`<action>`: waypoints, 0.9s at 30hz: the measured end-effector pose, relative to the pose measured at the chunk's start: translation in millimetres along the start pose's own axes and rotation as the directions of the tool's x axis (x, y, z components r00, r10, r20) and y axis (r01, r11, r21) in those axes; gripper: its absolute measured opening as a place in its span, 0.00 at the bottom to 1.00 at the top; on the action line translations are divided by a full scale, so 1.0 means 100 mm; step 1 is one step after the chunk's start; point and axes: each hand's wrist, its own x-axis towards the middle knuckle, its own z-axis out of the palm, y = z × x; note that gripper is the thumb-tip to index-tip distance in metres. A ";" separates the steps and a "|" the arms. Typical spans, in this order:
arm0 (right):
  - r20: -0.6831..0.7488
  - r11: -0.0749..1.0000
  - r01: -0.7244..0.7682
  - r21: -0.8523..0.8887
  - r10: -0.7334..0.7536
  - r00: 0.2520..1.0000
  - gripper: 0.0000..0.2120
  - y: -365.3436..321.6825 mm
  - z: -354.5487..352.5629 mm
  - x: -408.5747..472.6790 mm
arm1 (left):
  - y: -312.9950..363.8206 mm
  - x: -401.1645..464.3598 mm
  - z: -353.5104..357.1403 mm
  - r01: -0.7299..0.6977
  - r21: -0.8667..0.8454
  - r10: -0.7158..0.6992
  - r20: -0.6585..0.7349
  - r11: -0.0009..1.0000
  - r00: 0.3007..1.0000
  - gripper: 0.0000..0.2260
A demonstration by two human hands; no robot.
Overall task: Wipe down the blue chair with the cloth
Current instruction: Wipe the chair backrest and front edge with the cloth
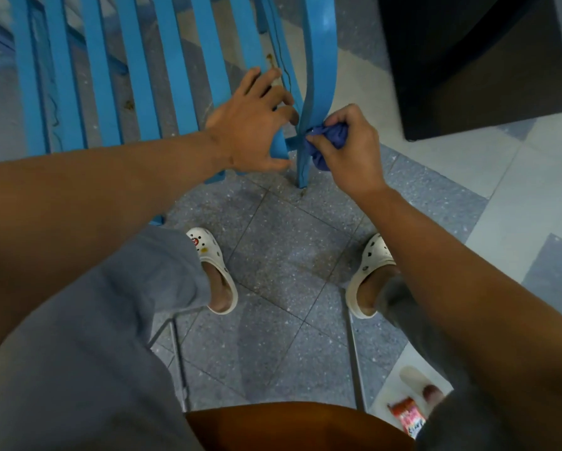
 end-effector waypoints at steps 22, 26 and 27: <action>0.231 0.959 0.102 -0.265 -0.040 0.972 0.14 0.25 -0.01 0.20 | 0.08 0.05 -0.10 0.112 -0.021 -0.112 -0.006 0.994 0.994 0.32; 0.308 0.903 0.037 -0.427 0.107 0.945 0.11 0.42 0.11 0.27 | 0.08 0.08 -0.04 0.139 -0.009 -0.139 0.010 0.990 0.990 0.28; 0.324 0.887 0.014 -0.461 0.153 0.934 0.11 0.47 0.15 0.27 | 0.07 0.08 -0.03 0.139 -0.005 -0.138 0.001 0.990 0.990 0.29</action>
